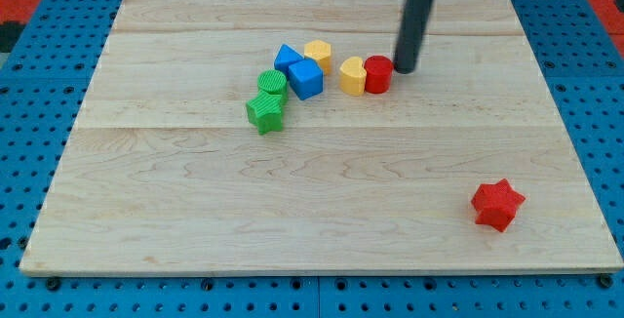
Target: Push the red circle towards the red star
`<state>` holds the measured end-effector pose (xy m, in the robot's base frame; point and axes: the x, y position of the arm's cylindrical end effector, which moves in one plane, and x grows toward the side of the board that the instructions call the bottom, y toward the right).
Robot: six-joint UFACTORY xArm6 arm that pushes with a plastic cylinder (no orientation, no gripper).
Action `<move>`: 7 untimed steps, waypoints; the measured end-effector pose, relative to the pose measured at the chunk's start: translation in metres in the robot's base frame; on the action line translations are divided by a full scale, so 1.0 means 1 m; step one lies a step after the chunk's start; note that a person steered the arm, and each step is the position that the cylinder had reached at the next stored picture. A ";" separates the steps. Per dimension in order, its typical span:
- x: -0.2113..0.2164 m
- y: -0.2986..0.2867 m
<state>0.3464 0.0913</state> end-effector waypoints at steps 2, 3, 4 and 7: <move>0.008 -0.037; 0.028 -0.037; 0.034 -0.037; 0.072 -0.047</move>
<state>0.4187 0.0438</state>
